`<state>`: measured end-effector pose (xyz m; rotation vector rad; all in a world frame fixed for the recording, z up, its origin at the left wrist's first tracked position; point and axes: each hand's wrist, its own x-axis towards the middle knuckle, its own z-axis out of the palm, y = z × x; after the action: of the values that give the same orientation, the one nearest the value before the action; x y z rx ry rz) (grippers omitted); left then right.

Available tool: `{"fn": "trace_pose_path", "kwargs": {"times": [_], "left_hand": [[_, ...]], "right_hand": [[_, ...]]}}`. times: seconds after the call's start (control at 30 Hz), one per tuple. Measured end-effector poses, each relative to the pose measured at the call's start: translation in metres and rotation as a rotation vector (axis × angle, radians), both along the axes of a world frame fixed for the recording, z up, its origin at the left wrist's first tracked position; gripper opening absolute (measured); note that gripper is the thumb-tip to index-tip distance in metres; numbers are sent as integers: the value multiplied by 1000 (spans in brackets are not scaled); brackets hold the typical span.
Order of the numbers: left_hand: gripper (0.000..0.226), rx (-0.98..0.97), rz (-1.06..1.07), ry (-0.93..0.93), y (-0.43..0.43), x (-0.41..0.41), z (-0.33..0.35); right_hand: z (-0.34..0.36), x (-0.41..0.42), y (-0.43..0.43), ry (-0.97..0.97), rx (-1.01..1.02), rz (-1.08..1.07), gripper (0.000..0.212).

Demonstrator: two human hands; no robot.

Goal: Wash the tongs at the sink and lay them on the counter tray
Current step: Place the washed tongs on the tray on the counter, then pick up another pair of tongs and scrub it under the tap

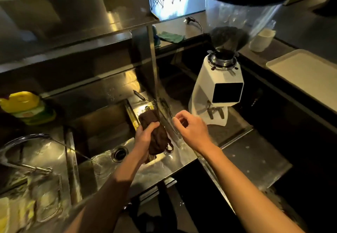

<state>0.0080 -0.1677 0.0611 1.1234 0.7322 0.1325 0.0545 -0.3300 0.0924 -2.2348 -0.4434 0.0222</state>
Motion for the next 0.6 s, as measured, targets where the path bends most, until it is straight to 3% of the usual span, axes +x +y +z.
{"fn": "trace_pose_path", "kwargs": {"times": [0.03, 0.17, 0.3, 0.43, 0.53, 0.6], "left_hand": [[50, -5, 5, 2, 11, -5, -2], [19, -10, 2, 21, 51, -15, -11], [5, 33, 15, 42, 80, -17, -28], [7, -2, -20, 79, 92, -17, -42], [27, -32, -40, 149, 99, -16, -58], [30, -69, -63, 180, 102, -15, -67]], "right_hand": [[-3, -2, 12, 15, -7, -1, 16], [-18, -11, 54, 31, -62, -24, 17], [-38, -15, 84, 64, -93, -68, 17], [-54, -10, 98, 121, -210, -82, 17], [-75, 5, 104, 190, -333, -54, 35], [-93, 17, 108, 269, -425, -11, 35]]}}
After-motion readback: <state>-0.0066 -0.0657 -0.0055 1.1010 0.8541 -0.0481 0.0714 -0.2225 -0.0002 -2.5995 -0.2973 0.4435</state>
